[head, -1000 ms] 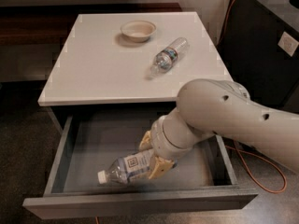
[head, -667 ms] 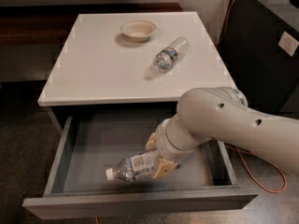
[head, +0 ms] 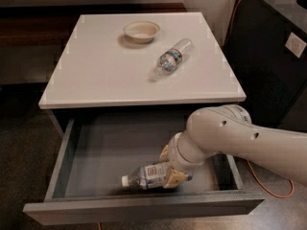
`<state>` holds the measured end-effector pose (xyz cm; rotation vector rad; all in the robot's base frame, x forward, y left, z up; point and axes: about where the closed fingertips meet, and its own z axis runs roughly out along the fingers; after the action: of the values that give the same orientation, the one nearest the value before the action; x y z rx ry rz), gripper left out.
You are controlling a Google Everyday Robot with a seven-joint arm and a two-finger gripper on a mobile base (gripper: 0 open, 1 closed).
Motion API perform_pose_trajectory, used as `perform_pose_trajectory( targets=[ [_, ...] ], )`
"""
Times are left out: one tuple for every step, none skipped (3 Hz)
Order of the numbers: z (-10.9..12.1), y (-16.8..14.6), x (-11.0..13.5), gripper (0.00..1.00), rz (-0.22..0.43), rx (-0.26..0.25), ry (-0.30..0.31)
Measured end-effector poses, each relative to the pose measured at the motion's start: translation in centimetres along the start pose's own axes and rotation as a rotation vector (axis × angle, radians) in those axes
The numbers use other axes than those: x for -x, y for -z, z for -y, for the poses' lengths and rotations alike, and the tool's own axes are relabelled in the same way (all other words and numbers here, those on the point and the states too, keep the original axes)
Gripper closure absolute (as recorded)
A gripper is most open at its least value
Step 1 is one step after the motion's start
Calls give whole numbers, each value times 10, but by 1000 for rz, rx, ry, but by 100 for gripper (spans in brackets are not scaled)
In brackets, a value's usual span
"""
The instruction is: Place blue plastic bottle into top drawer
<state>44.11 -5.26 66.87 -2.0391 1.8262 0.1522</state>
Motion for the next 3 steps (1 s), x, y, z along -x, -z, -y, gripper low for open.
perform_pose_trajectory(
  targets=[
    [3, -14, -6, 28, 21, -21, 33],
    [3, -13, -5, 5, 20, -23, 37],
    [3, -13, -5, 0, 20, -23, 38]
  ],
)
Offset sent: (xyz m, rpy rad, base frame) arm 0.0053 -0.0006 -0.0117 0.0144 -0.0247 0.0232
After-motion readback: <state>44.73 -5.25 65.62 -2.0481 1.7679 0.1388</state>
